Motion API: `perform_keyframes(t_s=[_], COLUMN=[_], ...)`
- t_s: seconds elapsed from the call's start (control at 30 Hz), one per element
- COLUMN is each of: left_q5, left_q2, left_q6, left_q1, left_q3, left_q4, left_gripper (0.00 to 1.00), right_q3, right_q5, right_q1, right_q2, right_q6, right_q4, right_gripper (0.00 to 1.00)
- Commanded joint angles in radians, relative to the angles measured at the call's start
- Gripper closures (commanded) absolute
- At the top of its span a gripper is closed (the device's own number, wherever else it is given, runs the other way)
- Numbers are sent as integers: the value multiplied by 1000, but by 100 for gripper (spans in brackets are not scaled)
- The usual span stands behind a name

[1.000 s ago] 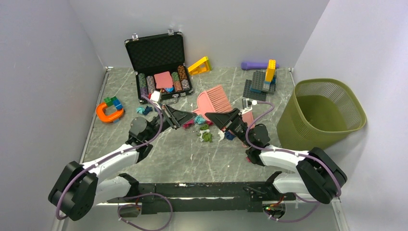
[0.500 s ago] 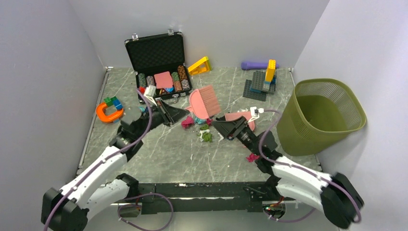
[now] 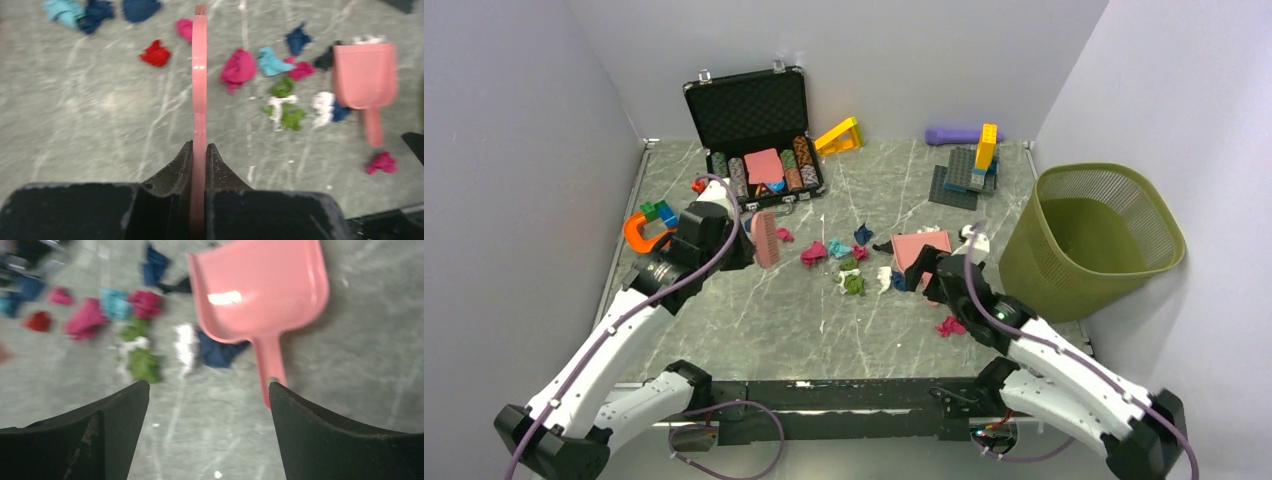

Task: Sweep away the paper scraps from the table

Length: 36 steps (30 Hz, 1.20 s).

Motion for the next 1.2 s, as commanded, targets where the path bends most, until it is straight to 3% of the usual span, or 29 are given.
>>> perform_keyframes(t_s=[0.0, 0.07, 0.17, 0.4, 0.6, 0.9, 1.17], left_q5=[-248, -296, -332, -437, -523, -657, -687], left_q2=[50, 59, 51, 8, -18, 38, 47], left_q6=[53, 52, 70, 92, 131, 135, 167], left_q1=[5, 5, 7, 11, 12, 13, 28], left_q3=[115, 139, 147, 149, 151, 197, 207], left_q4=[-188, -214, -214, -224, -216, -276, -257], left_gripper=[100, 100, 100, 100, 100, 100, 100], right_q3=[89, 122, 134, 84, 102, 128, 118], right_q5=[125, 155, 156, -31, -131, -192, -207], right_q1=[2, 0, -41, -198, -219, -220, -220], right_q2=[192, 302, 431, 492, 543, 586, 536], right_q6=[-24, -13, -25, -126, -189, -232, -252], right_q4=[-193, -209, -187, -29, 37, 40, 9], right_gripper=[14, 20, 23, 23, 30, 48, 74])
